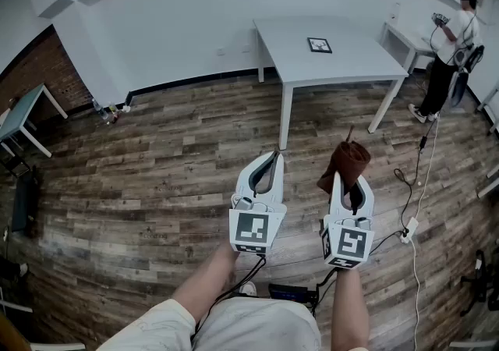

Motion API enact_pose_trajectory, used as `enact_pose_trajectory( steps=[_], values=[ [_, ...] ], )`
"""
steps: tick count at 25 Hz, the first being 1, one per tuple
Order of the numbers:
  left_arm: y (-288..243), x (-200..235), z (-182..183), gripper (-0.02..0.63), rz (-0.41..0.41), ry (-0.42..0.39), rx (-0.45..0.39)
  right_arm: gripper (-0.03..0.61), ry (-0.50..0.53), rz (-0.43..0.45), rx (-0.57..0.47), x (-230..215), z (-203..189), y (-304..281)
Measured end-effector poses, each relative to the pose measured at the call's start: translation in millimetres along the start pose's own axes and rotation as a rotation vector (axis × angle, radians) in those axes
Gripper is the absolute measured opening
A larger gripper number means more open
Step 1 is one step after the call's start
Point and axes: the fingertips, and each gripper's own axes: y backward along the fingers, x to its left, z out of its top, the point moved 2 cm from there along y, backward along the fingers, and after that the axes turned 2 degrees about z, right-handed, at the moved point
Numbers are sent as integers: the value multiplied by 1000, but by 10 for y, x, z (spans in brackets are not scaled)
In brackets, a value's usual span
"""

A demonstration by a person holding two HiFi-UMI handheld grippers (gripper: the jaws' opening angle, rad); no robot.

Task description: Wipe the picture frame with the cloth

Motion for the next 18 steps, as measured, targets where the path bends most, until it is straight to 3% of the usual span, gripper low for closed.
enact_pose_trajectory(
  steps=[18],
  values=[
    [-6,153,-63,0,-10,30,11,106,-8,-5,15,149,-46,-60]
  ],
)
